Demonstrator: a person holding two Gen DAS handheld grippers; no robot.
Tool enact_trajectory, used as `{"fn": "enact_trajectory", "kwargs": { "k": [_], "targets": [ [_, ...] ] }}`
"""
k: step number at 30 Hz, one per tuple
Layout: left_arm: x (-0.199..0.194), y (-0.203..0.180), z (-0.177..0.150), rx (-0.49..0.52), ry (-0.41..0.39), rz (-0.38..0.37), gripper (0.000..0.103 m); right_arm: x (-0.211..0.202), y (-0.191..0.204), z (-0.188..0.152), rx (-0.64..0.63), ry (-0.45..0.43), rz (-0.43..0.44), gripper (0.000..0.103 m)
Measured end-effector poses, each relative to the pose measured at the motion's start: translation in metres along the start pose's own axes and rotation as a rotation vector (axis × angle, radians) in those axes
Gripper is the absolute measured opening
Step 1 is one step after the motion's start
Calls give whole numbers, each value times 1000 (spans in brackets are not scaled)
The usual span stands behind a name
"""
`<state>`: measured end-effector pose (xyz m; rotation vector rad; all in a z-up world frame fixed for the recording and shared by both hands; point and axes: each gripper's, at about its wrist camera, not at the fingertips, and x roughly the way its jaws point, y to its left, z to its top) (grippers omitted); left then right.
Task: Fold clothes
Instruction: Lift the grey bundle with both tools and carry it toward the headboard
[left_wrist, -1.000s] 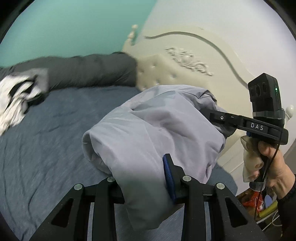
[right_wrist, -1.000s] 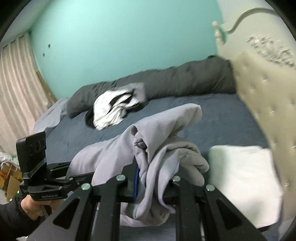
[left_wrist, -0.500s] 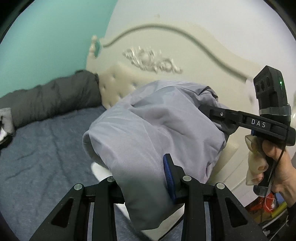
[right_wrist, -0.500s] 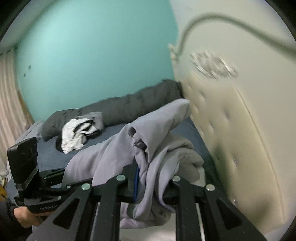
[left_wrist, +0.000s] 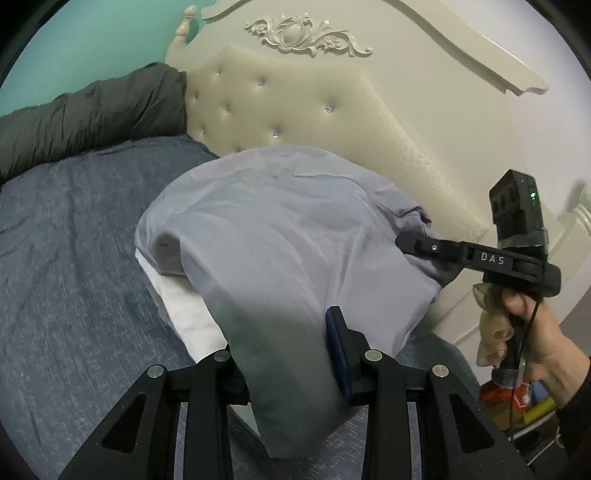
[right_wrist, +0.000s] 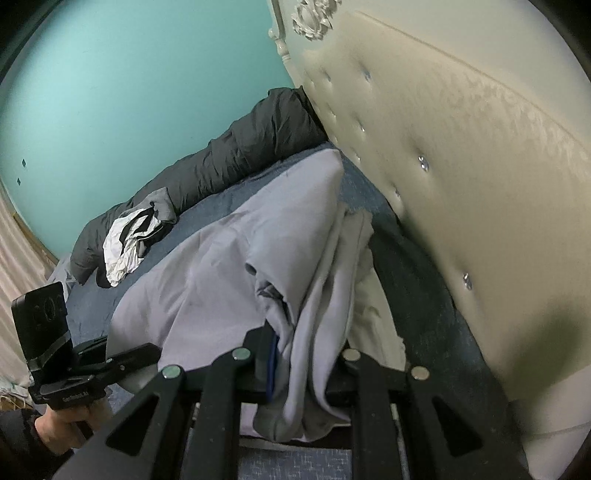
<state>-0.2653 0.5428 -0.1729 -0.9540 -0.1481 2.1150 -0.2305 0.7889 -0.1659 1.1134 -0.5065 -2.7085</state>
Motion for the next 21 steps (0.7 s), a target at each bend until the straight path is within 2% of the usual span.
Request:
{"fn": "enact_trajectory", "kwargs": {
  "k": [4,11,17,19,21],
  "targets": [
    [-13,-2,0,-27,-2,-24,35,-7,-3,0,41,-14,32,15],
    [-22,8,-3,-105,31,-81,35,-2,-9,-9,62,54,10,15],
    [-45,16,-4,-128,34,-93,37,-8,-13,-14,78,50,11,17],
    [-54,18,-4,-135,32,-95,37,-9,-11,-14,72,48,-1,20],
    [-69,20,-5,-114,5,-61,37,-11,-10,-12,73,41,-27,28]
  ]
}}
